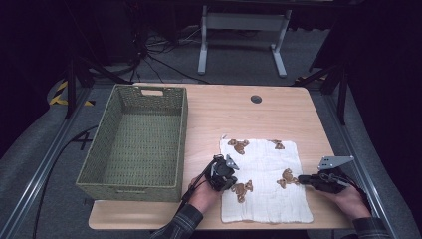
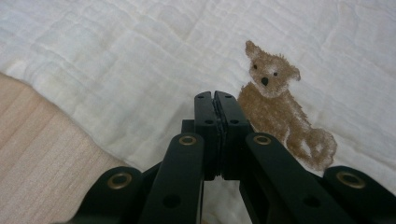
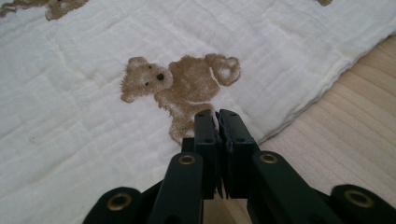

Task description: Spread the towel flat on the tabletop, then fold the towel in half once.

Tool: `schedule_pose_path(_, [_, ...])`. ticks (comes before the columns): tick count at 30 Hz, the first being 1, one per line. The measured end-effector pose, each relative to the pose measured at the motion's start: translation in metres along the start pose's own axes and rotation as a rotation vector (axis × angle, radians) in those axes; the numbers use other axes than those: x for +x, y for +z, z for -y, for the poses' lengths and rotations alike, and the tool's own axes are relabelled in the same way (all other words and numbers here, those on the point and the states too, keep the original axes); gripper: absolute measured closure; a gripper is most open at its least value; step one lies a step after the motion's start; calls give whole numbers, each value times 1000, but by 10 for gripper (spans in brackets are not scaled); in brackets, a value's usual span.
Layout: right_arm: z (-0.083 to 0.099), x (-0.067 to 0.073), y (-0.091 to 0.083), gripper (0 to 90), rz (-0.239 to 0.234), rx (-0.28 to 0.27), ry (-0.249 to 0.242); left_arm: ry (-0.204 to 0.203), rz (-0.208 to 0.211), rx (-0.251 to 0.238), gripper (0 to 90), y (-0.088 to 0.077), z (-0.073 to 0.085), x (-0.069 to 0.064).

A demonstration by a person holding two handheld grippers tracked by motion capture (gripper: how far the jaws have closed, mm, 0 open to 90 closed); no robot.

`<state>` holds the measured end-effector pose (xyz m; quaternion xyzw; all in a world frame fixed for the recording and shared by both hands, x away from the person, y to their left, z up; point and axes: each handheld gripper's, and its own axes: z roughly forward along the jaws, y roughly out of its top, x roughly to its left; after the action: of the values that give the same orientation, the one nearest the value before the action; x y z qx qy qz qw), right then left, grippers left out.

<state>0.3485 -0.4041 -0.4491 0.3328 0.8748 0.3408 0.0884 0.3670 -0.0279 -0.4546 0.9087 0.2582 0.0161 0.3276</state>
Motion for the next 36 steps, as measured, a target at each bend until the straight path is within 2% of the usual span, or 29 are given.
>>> schedule_pose_path(1, [-1, 0, 0, 839, 0, -3, 4, 2, -13, -1, 861, 0, 0, 1])
schedule_pose_path(3, [-3, -1, -1, 811, -2, -17, 5, -12, -15, -5, 826, 0, -2, 4])
schedule_pose_path(7, [-10, -6, -2, 743, 7, -39, 6, -34, -36, 9, 710, -2, -7, 12])
schedule_pose_path(9, [-14, -11, -2, 721, 18, -47, 11, -48, -49, -10, 680, -3, -10, 17])
schedule_pose_path(11, [-15, -12, -2, 719, 22, -50, 14, -51, -51, -1, 652, -4, -11, 20])
schedule_pose_path(14, [-21, -19, -3, 684, 35, -65, 26, -72, -78, -30, 607, -7, -17, 28])
schedule_pose_path(15, [-23, -22, -3, 672, 37, -68, 27, -78, -82, -53, 594, -6, -18, 30])
schedule_pose_path(16, [-25, -24, -3, 664, 42, -72, 30, -79, -83, -35, 585, -7, -21, 32])
schedule_pose_path(17, [-26, -26, -3, 660, 44, -77, 37, -78, -85, -37, 572, -7, -23, 34])
schedule_pose_path(22, [-35, -38, 1, 640, 56, -87, 44, -94, -121, -75, 560, -6, -27, 47])
schedule_pose_path(25, [-41, -44, 4, 641, 64, -89, 46, -118, -114, -50, 555, -5, -31, 56])
schedule_pose_path(27, [-46, -48, 7, 644, 71, -91, 45, -113, -134, -77, 564, -6, -34, 63])
schedule_pose_path(29, [-50, -51, 10, 652, 78, -96, 47, -107, -144, -63, 566, -6, -38, 69])
schedule_pose_path(34, [-61, -61, 21, 660, 94, -85, 50, -133, -187, -91, 585, -3, -49, 82])
schedule_pose_path(36, [-63, -66, 25, 658, 102, -77, 54, -139, -189, -92, 593, 0, -52, 87])
